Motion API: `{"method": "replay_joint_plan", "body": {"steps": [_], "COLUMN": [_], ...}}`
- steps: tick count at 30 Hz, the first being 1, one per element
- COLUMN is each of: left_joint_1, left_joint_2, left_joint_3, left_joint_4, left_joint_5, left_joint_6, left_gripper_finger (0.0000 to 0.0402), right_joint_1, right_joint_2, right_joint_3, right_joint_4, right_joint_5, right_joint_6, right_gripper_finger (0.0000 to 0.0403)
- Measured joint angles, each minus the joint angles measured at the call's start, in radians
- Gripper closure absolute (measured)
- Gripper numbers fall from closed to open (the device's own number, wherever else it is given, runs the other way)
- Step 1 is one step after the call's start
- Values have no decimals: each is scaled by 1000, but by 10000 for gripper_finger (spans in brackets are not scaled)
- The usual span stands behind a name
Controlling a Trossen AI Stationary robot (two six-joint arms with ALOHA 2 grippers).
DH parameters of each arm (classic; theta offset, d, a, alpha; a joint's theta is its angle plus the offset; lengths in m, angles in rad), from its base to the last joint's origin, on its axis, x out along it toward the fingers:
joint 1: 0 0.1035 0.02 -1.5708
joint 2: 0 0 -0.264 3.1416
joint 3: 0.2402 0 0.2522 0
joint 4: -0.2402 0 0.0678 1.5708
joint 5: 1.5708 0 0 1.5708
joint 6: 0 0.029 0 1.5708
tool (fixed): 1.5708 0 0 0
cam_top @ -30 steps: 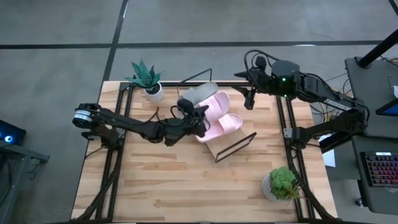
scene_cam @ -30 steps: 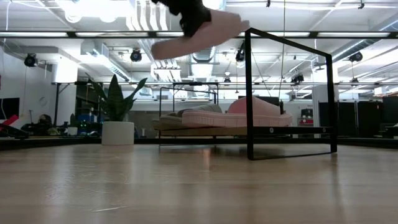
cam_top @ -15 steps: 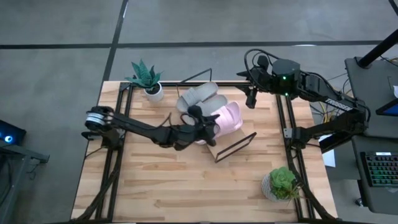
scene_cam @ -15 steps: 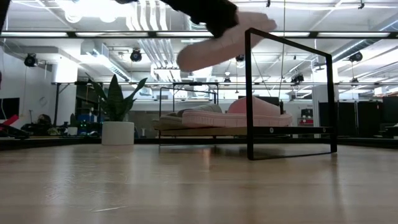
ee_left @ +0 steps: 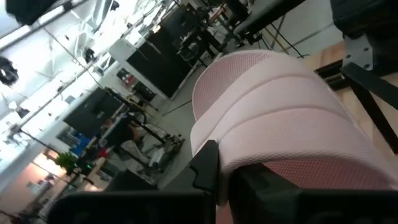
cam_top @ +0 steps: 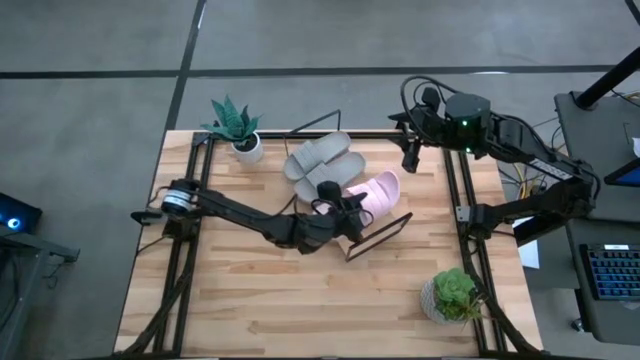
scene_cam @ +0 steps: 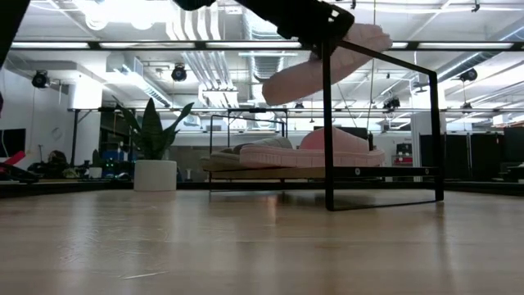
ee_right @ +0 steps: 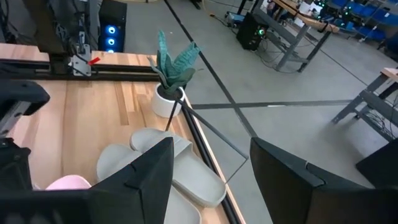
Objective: Pick and place slides into the shelf
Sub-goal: Put the pink slide on the shelf
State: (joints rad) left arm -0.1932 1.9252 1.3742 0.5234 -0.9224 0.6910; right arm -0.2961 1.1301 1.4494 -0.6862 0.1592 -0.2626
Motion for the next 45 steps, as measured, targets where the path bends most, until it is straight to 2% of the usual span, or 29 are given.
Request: {"method": "replay_joint_plan", "body": {"steps": [8, 15, 32, 36, 40, 45], "left_joint_1": [-4, -1, 0, 0, -5, -19], "left_joint_2": [44, 66, 66, 63, 37, -20], "left_joint_3": [30, 28, 28, 28, 36, 29], "left_joint_4": [-15, -18, -34, -90, -221, -352], "left_joint_5": [-21, -14, -12, -40, -29, -28], "left_joint_6": [-40, -134, -136, -130, -126, -183], "left_gripper_finger": [402, 401, 401, 401, 401, 401], "right_joint_1": [-12, -12, -12, -12, -12, -12], "right_joint_2": [-9, -9, -9, -9, -9, -9], "right_joint_3": [0, 0, 0, 0, 0, 0], "right_joint_4": [-25, -24, -19, -19, -19, -19], "right_joint_5": [-1, -1, -1, -1, -1, -1], "right_joint_6": [0, -2, -3, -3, -3, -4], "right_gripper_finger": [199, 199, 199, 199, 199, 199]}}
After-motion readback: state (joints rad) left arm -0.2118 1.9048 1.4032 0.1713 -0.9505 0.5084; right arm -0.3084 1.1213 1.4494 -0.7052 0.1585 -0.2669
